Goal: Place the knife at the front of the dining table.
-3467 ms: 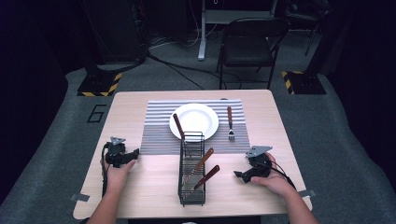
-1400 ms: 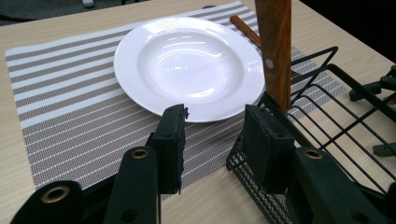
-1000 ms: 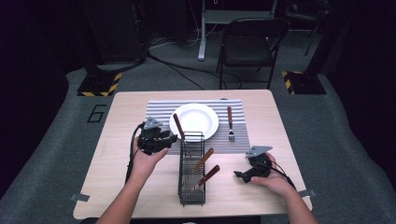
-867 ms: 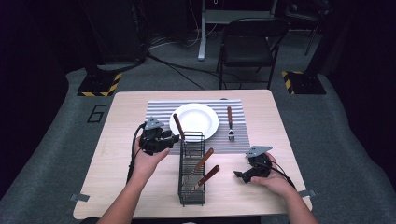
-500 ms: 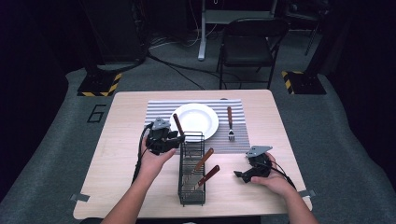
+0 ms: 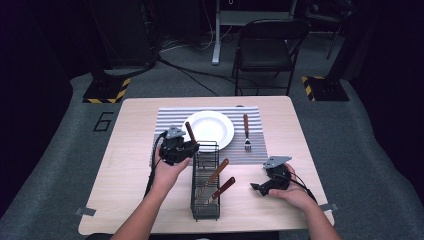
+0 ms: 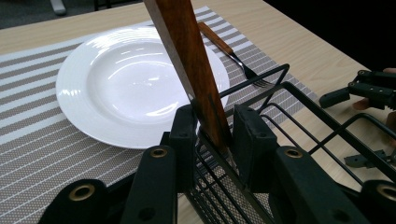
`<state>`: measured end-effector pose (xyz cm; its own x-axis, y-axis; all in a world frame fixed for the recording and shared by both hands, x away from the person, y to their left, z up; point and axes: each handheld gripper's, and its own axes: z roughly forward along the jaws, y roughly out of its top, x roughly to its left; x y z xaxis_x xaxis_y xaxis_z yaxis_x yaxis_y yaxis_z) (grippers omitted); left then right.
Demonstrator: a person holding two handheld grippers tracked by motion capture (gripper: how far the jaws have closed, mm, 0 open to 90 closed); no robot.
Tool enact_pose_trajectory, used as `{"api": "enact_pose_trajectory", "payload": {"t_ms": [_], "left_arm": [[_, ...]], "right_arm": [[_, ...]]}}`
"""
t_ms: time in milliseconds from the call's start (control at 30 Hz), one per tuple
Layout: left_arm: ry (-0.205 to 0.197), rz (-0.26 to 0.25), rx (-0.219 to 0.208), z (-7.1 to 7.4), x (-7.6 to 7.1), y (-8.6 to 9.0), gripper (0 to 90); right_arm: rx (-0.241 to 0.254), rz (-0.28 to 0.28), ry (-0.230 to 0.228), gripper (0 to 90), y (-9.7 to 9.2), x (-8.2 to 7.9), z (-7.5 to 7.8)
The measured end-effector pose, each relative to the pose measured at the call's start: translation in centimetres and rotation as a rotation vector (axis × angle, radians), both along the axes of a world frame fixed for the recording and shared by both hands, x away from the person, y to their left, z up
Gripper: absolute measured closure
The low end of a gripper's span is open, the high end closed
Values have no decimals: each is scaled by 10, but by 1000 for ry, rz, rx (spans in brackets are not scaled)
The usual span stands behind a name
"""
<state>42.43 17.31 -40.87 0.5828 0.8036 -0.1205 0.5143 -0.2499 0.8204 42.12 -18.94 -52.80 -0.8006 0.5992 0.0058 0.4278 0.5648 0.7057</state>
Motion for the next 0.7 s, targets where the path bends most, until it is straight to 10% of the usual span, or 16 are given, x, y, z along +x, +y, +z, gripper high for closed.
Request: {"api": "enact_pose_trajectory", "payload": {"t_ms": [700], "left_arm": [[-58,-53,-32,4,-11,-10,789]], "right_arm": [[0,2,-2,0,0,1,0]]}}
